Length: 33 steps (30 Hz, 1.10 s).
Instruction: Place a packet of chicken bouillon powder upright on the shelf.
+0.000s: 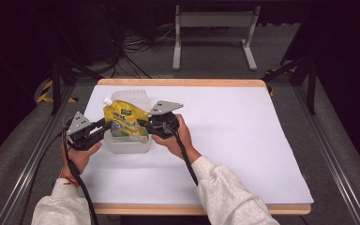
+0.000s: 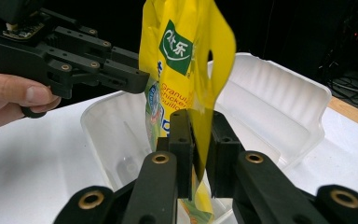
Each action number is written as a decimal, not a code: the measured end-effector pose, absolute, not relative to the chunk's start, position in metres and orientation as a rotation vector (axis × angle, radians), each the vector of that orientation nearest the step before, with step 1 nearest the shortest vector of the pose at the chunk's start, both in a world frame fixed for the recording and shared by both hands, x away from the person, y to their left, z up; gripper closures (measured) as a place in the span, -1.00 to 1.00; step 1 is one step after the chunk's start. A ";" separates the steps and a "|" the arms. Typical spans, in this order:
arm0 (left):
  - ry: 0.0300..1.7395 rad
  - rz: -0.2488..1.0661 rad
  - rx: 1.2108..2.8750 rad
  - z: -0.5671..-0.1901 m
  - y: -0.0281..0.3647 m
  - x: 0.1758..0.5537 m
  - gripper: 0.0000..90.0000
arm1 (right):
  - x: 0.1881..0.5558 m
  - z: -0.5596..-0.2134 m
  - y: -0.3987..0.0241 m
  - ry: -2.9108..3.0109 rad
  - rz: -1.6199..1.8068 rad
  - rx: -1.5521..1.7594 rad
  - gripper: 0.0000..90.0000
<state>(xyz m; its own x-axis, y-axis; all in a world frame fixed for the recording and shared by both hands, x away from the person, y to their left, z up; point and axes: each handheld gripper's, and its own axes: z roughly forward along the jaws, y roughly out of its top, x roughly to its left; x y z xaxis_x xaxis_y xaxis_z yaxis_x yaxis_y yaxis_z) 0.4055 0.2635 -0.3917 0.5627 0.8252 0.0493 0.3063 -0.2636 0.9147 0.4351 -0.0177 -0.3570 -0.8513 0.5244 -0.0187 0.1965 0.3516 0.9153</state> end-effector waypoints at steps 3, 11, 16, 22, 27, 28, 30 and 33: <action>0.921 0.680 1.814 -0.389 0.264 0.403 0.62 | 0.435 -0.356 -0.019 2.307 1.500 0.639 0.83; 0.922 0.694 1.790 -0.384 0.264 0.397 0.59 | 0.432 -0.352 -0.022 2.303 1.488 0.630 0.82; 0.922 0.698 1.789 -0.382 0.263 0.394 0.57 | 0.431 -0.350 -0.023 2.300 1.483 0.622 0.81; 0.925 0.707 1.785 -0.381 0.263 0.391 0.53 | 0.428 -0.347 -0.027 2.296 1.475 0.612 0.77; 0.913 0.711 1.774 -0.378 0.262 0.386 0.51 | 0.427 -0.344 -0.030 2.290 1.469 0.608 0.76; 0.907 0.713 1.776 -0.377 0.261 0.385 0.50 | 0.427 -0.344 -0.031 2.289 1.470 0.607 0.75; 0.904 0.719 1.777 -0.377 0.260 0.384 0.49 | 0.426 -0.343 -0.032 2.288 1.465 0.604 0.73; 0.900 0.723 1.783 -0.377 0.257 0.381 0.47 | 0.425 -0.341 -0.034 2.286 1.463 0.603 0.72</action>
